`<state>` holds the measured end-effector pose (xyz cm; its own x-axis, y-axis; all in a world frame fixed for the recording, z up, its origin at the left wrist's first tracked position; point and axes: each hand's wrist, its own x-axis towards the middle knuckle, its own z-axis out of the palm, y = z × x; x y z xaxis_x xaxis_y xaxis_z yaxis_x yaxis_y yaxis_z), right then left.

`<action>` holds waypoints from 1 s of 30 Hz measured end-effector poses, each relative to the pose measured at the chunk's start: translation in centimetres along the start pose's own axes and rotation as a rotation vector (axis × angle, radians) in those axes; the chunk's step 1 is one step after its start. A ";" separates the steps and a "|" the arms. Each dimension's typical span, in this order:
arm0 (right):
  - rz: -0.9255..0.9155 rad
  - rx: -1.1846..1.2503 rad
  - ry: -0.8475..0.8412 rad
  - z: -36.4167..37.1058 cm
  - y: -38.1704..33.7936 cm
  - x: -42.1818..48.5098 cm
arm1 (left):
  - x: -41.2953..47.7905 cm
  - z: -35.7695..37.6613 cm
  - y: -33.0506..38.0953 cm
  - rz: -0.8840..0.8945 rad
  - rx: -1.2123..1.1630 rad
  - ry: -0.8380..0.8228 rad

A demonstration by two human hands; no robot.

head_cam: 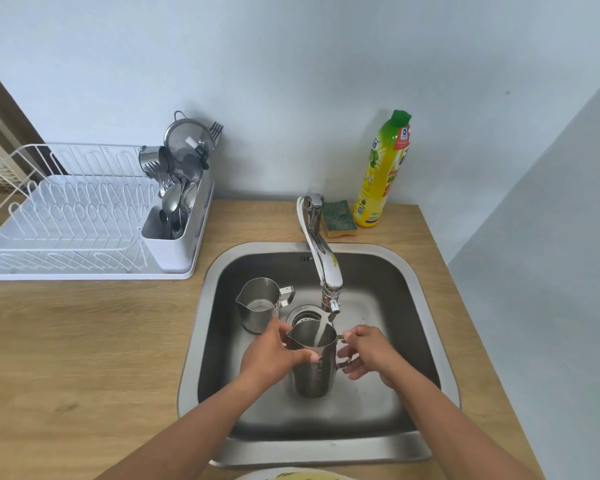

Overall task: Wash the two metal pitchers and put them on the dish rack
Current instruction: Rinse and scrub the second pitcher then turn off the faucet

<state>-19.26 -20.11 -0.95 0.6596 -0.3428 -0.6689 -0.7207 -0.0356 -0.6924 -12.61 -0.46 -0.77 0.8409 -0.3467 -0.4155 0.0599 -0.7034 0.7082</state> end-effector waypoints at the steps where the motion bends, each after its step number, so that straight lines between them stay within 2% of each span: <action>1: -0.001 -0.002 0.021 0.0 0.0 0.0 | -0.1 0.1 0.0 0.004 -0.007 -0.004; 4: -0.014 0.017 0.093 0.6 0.4 0.0 | 0.1 0.3 -0.1 -0.005 -0.078 0.013; 8: 0.018 0.032 0.029 0.5 0.9 0.0 | 0.3 0.3 -0.2 -0.030 -0.078 -0.004; 12: -0.016 0.059 0.093 0.5 0.7 0.1 | 0.7 0.2 -0.2 -0.037 -0.102 -0.018; 16: -0.008 0.042 0.026 0.2 0.2 -0.1 | 1.1 -0.2 -0.2 -0.033 -0.137 -0.006; 20: -0.029 0.052 0.077 0.2 0.0 -0.1 | 1.3 -0.2 -0.1 -0.035 -0.192 -0.008; 24: -0.016 0.032 0.028 0.0 -0.3 -0.6 | 1.4 -0.3 -0.3 -0.053 -0.260 -0.006; 26: -0.032 0.033 0.056 -0.1 -0.5 -0.7 | 1.4 -0.3 -0.3 -0.054 -0.278 -0.005; 30: -0.037 0.046 0.043 0.3 -0.6 -1.0 | 1.7 -0.4 -0.3 -0.102 -0.468 -0.009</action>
<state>-19.40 -19.52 0.07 0.6756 -0.3816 -0.6309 -0.6845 -0.0067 -0.7290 -11.00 -0.59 -1.40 0.8135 -0.2978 -0.4995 0.3792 -0.3796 0.8439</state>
